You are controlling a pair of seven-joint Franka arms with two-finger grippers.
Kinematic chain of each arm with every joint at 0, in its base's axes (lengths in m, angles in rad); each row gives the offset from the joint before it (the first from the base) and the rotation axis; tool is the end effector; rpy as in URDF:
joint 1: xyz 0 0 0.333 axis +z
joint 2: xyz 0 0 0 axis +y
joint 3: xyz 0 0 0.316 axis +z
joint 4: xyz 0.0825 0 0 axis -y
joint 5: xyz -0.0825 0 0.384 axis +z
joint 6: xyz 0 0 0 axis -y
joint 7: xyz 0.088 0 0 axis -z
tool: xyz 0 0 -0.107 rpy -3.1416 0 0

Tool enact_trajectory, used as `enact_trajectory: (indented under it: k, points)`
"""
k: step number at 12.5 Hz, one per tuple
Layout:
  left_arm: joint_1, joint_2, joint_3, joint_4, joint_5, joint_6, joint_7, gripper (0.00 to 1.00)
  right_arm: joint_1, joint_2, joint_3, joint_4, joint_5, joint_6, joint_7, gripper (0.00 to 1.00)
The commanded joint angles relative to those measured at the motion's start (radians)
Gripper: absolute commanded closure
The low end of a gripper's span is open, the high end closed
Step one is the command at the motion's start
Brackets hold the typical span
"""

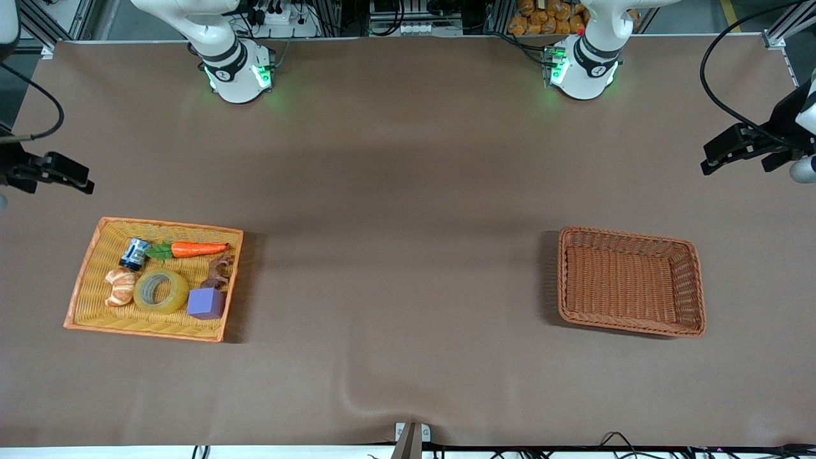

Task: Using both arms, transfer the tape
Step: 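Reach the right gripper down to the yellow tape roll in the yellow basket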

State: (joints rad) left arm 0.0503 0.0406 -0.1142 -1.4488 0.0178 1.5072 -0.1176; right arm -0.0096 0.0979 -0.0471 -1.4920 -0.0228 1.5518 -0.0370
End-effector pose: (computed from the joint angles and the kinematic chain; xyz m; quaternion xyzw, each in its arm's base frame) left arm 0.5602 -0.0323 0.6536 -0.9996 -0.0276 -0.0096 0.0057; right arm 0.5813 -0.0341 0.6044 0.9997 -0.0098 -0.0196 0.0128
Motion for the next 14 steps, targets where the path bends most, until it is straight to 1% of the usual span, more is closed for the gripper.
enact_trajectory:
  k: [1, 3, 6, 8, 11, 12, 14]
  points:
    - [0.006, -0.002, -0.005, 0.008, 0.033, -0.013, 0.021, 0.00, -0.006, 0.040, 0.003, 0.010, -0.023, 0.027, 0.003, 0.00]
    - [0.006, -0.008, -0.005, 0.008, 0.031, -0.013, 0.021, 0.00, -0.019, 0.086, -0.001, 0.012, -0.023, 0.060, 0.003, 0.00]
    - [0.006, -0.011, -0.004, 0.008, 0.022, -0.013, 0.026, 0.00, -0.052, 0.189, -0.001, 0.013, -0.023, 0.177, -0.026, 0.00]
    - [-0.001, -0.002, -0.005, 0.008, 0.021, -0.013, 0.015, 0.00, -0.088, 0.288, -0.001, 0.013, -0.020, 0.282, -0.078, 0.00]
    - [0.013, 0.001, 0.004, 0.008, 0.015, -0.012, 0.018, 0.00, -0.141, 0.455, -0.001, 0.013, -0.016, 0.501, -0.203, 0.00]
    - [0.011, 0.007, 0.004, 0.010, 0.013, -0.012, 0.010, 0.00, -0.154, 0.501, 0.001, 0.013, -0.011, 0.554, -0.224, 0.00]
    - [0.008, 0.001, 0.002, 0.010, 0.025, -0.012, 0.006, 0.00, -0.159, 0.564, 0.001, 0.013, -0.014, 0.577, -0.231, 0.00]
